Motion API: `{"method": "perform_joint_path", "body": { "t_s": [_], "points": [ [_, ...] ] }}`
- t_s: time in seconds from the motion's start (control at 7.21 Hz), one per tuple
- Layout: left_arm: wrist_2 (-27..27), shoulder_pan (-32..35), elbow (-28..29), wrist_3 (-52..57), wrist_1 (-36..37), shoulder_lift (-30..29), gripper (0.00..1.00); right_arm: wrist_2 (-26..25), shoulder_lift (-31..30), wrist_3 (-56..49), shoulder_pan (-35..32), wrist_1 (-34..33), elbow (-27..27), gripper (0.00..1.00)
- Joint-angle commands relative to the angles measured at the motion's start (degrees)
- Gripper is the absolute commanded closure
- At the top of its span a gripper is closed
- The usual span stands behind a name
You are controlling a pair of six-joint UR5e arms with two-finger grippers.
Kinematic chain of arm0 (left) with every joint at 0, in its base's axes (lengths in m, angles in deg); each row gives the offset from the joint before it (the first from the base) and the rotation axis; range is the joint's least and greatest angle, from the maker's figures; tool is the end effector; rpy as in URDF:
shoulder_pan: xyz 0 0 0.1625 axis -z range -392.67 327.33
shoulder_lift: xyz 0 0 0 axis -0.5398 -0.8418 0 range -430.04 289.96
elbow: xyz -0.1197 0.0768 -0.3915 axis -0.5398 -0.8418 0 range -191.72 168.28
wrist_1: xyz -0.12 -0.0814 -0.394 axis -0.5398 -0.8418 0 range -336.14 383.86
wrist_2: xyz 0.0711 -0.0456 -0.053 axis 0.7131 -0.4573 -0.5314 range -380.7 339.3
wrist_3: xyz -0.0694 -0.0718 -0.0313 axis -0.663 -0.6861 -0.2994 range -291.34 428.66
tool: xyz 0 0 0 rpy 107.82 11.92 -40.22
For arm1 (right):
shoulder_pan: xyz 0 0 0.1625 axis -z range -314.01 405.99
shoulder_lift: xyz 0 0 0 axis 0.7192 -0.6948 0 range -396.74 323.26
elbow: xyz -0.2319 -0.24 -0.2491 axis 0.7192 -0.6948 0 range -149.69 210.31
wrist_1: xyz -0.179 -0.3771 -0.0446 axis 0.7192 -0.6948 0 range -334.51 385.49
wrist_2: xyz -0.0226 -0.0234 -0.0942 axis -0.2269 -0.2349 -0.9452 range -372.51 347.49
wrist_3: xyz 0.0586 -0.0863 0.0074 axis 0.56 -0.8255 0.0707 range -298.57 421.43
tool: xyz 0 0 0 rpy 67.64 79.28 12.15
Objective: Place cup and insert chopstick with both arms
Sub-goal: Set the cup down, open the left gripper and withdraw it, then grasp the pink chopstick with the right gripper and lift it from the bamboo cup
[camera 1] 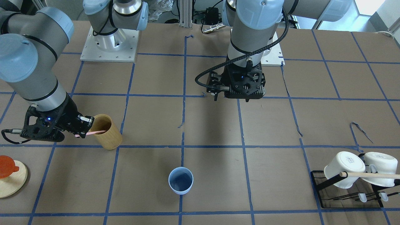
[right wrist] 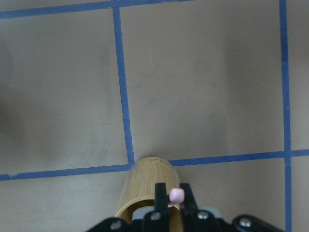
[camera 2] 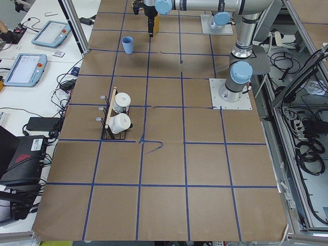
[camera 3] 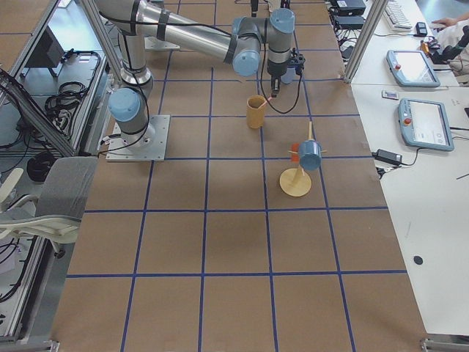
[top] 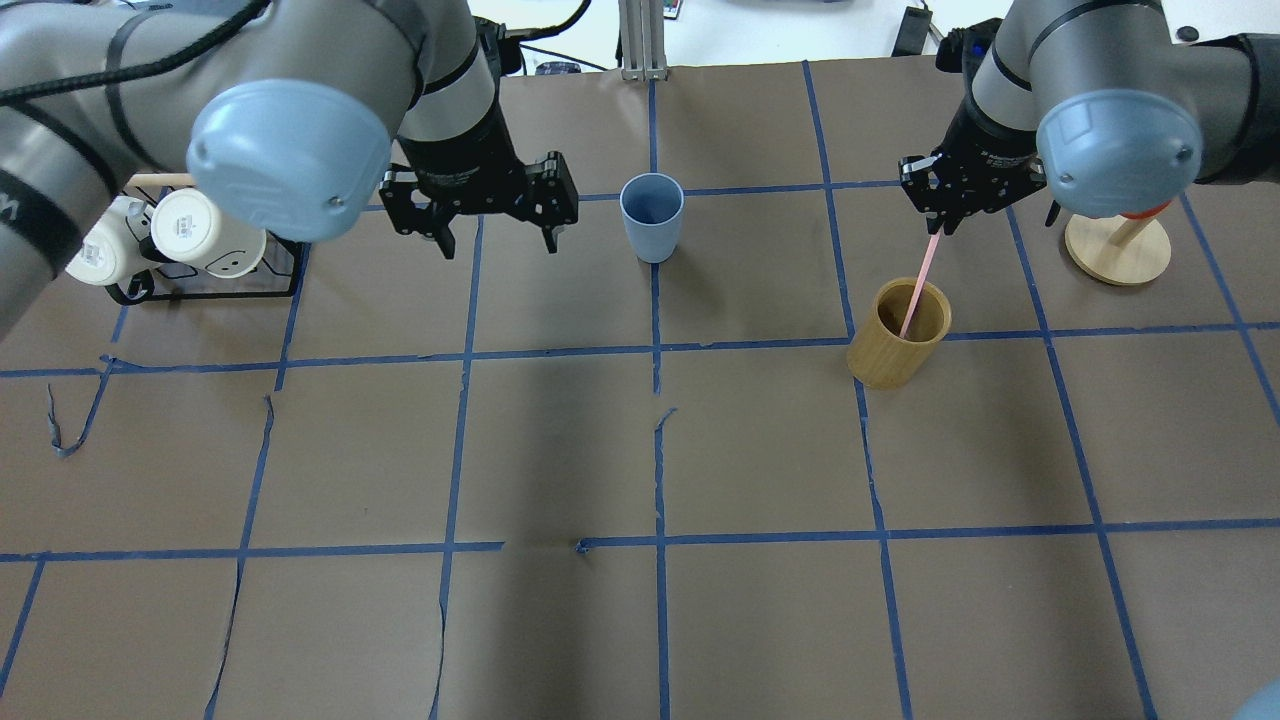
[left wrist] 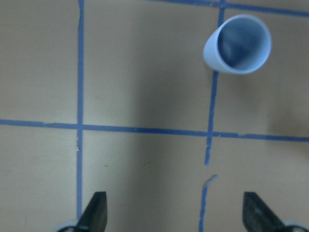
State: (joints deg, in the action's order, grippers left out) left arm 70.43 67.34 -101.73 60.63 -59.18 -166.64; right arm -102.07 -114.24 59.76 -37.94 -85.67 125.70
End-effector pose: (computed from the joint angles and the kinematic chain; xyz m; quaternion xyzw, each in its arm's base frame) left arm -0.2237 -0.5126 0.4264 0.0173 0.9998 -0.0046 0.0092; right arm 0.0725 -0.5853 0.3480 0.0383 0.9989 -0.0287 0.0019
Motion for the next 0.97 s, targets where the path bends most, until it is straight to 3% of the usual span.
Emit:
{"method": "perform_joint_path", "body": {
  "t_s": [0.0,0.14,0.28,0.83],
  "points": [
    [0.72,-7.07,2.17,7.48,-4.11,2.3,0.0,0.0,-0.19,0.0,0.0,0.16,-0.2,0.82],
    [1.25,-7.45,4.03,9.68,-9.72,2.47,0.0,0.26,-0.37,0.09,0.0,0.42,-0.29,0.82],
    [0.99,-7.46,3.61,10.14,-10.38,3.08,0.0,2.27,-0.54,0.18,0.0,0.42,-0.46,0.82],
    [-1.3,-8.34,2.91,14.9,-8.89,3.26,0.0,2.46,-2.73,0.18,-0.09,5.16,-3.54,0.82]
  ]
}}
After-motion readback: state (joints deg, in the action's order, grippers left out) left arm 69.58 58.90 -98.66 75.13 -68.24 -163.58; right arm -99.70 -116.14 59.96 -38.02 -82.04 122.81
